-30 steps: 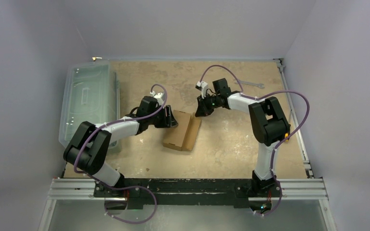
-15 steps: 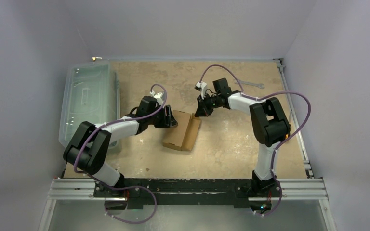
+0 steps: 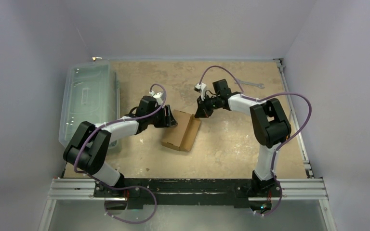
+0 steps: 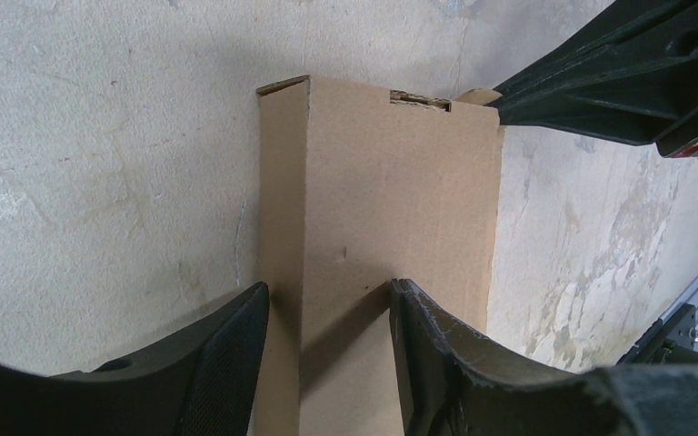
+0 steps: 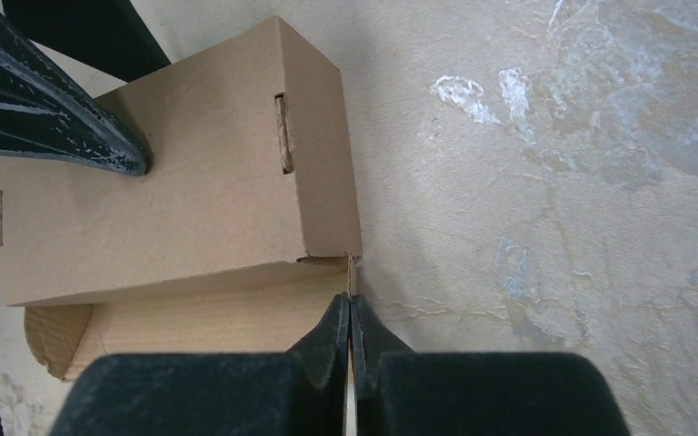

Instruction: Fold the paper box

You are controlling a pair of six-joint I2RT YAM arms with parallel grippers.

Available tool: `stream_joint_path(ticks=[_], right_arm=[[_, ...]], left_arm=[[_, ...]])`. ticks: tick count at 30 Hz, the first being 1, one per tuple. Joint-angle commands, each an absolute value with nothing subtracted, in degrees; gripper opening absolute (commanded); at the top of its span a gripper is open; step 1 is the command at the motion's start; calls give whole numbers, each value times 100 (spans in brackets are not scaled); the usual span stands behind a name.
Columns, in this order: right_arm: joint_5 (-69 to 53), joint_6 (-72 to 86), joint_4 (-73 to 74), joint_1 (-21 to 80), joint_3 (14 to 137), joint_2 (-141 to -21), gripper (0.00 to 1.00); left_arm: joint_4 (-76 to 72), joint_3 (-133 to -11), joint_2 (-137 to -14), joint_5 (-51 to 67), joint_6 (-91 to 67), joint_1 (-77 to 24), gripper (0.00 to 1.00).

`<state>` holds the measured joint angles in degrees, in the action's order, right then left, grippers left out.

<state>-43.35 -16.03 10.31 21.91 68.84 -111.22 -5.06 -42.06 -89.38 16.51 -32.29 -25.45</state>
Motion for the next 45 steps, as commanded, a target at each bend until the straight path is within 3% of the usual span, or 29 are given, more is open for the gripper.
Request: stream_joint_path(ticks=[1, 31, 45], right_arm=[[-4386, -1709, 809, 2334, 6781, -10713, 0], [-3511, -1717, 578, 2835, 6511, -10371, 0], [-3244, -1621, 808, 2997, 6891, -10462, 0]], left_arm=[[-255, -4166, -9071, 1468, -3050, -2439, 50], [-272, -4126, -9076, 1537, -3040, -2268, 49], [-9, -4544, -9632, 2225, -2491, -2268, 49]])
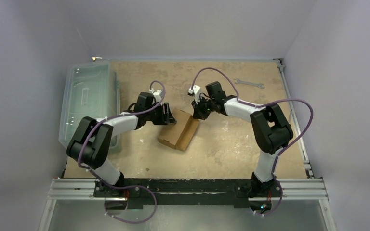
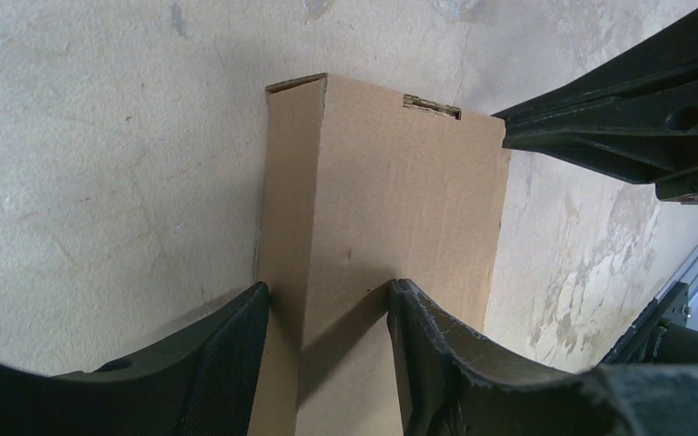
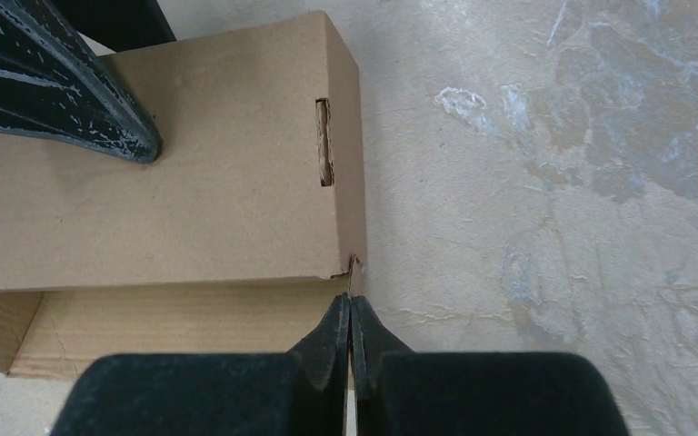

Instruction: Fold the paper box

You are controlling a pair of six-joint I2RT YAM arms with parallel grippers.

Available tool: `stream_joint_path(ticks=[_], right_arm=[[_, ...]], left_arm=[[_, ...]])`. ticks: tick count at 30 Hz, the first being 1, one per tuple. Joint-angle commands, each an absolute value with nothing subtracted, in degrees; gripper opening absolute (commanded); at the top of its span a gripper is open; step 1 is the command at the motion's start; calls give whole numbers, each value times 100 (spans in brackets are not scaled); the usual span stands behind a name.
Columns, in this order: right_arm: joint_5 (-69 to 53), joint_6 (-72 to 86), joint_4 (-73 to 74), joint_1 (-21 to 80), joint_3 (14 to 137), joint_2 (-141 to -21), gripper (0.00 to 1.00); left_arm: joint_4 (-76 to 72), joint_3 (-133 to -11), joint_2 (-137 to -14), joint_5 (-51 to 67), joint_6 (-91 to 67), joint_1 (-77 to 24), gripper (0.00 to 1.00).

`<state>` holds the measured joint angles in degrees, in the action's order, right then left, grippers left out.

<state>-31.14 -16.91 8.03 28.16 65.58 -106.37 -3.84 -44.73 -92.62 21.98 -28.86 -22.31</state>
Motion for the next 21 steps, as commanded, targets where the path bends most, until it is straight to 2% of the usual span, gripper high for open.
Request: stream_joint_path(ticks=[1, 13, 17, 21], right_arm=[[-3217, -1625, 822, 2997, 6917, -10467, 0], [-3304, -1757, 1077, 2989, 7115, -10429, 2], [-3506, -1866, 1450, 2786, 7190, -10328, 10], [-3741, -2081, 1773, 2592, 7241, -10123, 23]], left_arm=[[-9, -4552, -9655, 2244, -2478, -2268, 49], [264, -4728, -9758, 2180, -2498, -2268, 50], [479, -4897, -9571, 1837, -2535, -2238, 54], [632, -5036, -9328, 1535, -2575, -2153, 60]])
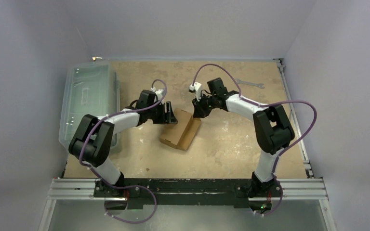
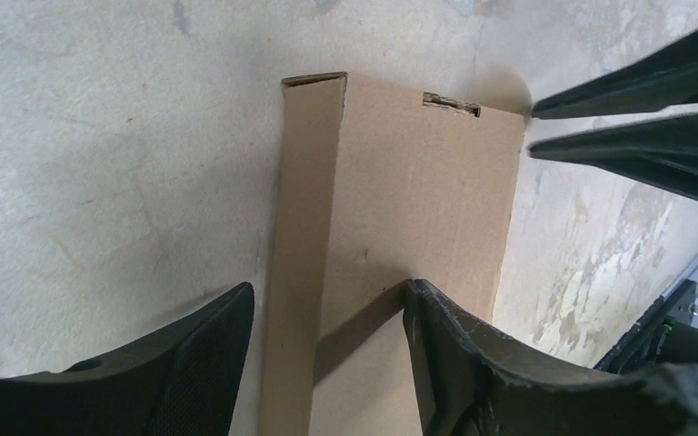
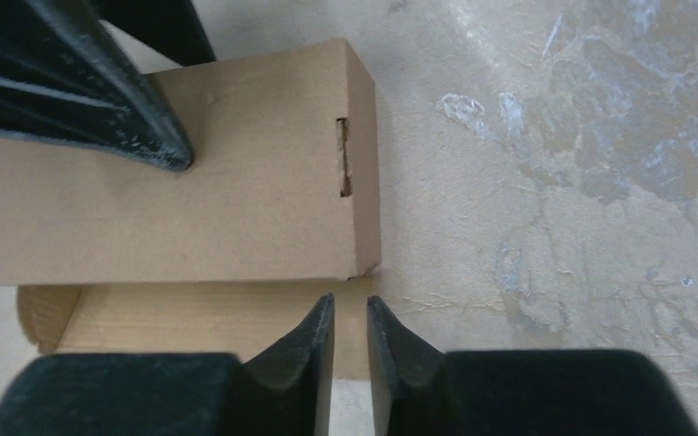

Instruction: Fold the paper box

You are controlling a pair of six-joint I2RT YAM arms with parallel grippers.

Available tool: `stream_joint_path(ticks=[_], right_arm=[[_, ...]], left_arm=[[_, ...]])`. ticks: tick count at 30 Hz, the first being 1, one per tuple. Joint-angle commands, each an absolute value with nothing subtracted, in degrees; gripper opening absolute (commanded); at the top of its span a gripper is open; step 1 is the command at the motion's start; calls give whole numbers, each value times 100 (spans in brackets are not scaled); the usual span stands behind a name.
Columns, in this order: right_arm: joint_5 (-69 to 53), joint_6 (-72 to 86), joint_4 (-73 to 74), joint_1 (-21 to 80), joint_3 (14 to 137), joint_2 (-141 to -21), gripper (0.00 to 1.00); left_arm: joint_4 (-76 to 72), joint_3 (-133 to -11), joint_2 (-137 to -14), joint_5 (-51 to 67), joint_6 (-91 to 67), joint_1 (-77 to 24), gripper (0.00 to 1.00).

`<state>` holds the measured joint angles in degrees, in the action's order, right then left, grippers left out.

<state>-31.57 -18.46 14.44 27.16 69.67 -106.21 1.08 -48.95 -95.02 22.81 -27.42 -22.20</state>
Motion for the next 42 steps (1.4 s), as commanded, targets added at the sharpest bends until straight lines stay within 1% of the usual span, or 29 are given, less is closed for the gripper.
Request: stream_joint_path(ticks=[1, 5, 6, 9, 13, 14, 17, 19, 21, 24, 26, 27, 30, 33, 38, 42], right_arm=[[-3793, -2139, 1836, 2577, 7232, -10050, 28], [-3954, -2313, 1942, 2513, 7185, -9753, 43], [-4030, -2317, 1918, 2469, 7189, -9701, 45], [-4327, -2223, 1703, 2365, 7155, -9614, 46], [-4225, -1993, 1143, 2368, 7007, -9573, 46], [-4203, -1875, 1010, 2372, 7055, -9629, 47], [-4293, -1574, 1033, 2376, 7579, -10079, 47], [-4271, -1302, 1125, 2388, 7949, -10473, 46], [-3934, -1041, 992, 2437, 8142, -10779, 44], [-3320, -753, 750, 2468, 8275, -11034, 29], [-3035, -748, 853, 2527, 8399, -11199, 20], [-2928, -807, 927, 2570, 8461, -11266, 17], [-2821, -995, 1060, 2721, 8492, -11388, 13], [-2746, -1135, 1171, 2896, 8470, -11470, 13], [-2679, -1262, 1303, 2979, 8363, -11509, 11], [-2575, -1454, 1395, 2984, 8074, -11256, 11]], left_arm=[[654, -5061, -9246, 1482, -2587, -2120, 62], [797, -5129, -8776, 1206, -2634, -2048, 65], [857, -5128, -8609, 1111, -2636, -2044, 66], [1061, -5065, -8028, 904, -2696, -2039, 66], [1365, -4696, -7404, 864, -2993, -2039, 65], [1502, -4601, -7289, 874, -3098, -2039, 62], [1878, -4167, -6760, 904, -3442, -2039, 47], [2148, -3875, -6281, 926, -3630, -2048, 40], [2473, -3621, -5775, 877, -3804, -2048, 29], [2985, -3408, -5173, 667, -4065, -2054, 17], [2822, -3176, -5013, 919, -4235, -2065, 9], [2727, -3083, -5039, 1040, -4325, -2065, 7], [2355, -2906, -5443, 1170, -4457, -2111, 6], [1813, -2824, -5928, 1195, -4544, -2236, 6], [1271, -3114, -6819, 1024, -4528, -2463, 6], [1147, -3436, -7341, 811, -4406, -2479, 6]])
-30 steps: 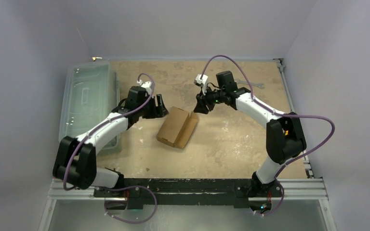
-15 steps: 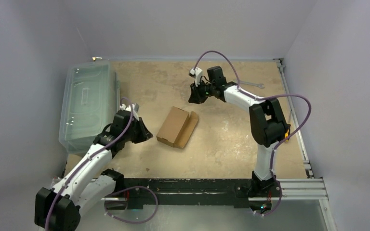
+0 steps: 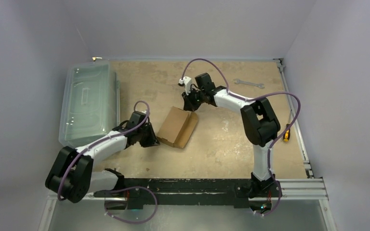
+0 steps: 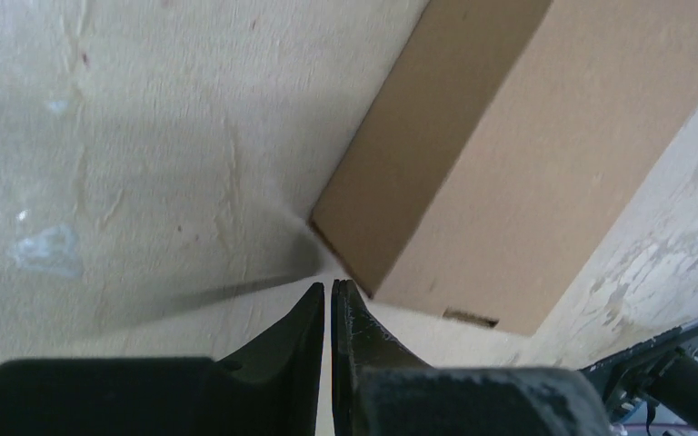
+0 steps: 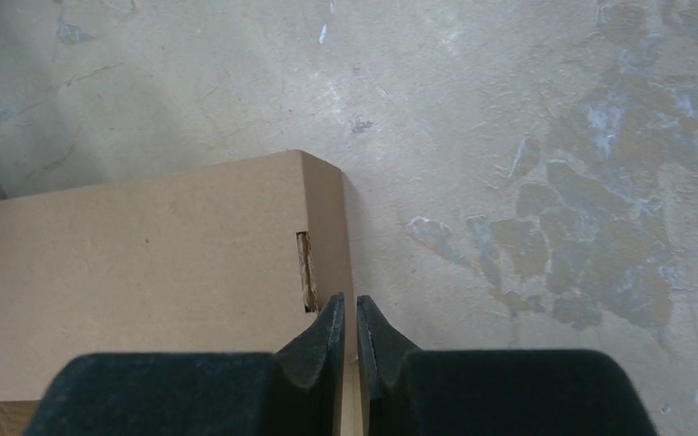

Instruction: Fold the paper box

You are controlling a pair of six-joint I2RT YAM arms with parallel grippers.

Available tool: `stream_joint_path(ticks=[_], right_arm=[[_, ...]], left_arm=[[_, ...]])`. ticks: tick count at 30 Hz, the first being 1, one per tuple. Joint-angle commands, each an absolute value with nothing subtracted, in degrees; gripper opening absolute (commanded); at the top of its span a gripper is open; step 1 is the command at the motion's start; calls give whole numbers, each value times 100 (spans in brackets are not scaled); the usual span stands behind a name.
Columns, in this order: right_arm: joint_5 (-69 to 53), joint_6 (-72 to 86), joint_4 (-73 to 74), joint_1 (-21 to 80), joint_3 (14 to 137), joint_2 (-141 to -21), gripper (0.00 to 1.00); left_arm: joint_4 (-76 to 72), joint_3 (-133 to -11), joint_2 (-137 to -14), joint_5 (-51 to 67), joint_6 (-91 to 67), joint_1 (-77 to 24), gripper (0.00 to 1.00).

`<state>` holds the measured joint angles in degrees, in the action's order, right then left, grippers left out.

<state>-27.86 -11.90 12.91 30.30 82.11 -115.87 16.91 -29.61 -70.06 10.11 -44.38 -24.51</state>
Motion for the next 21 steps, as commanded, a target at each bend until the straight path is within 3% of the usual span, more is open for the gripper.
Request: stream_joint_path(ticks=[1, 21], right_arm=[[-2560, -1518, 1433, 2988, 7971, -11158, 11], [-2405, -1874, 1850, 3023, 5328, -8808, 12]], left_arm=[[1135, -3530, -7472, 752, -4356, -2479, 6], [1845, -6977, -10748, -314, -2933, -2384, 8]])
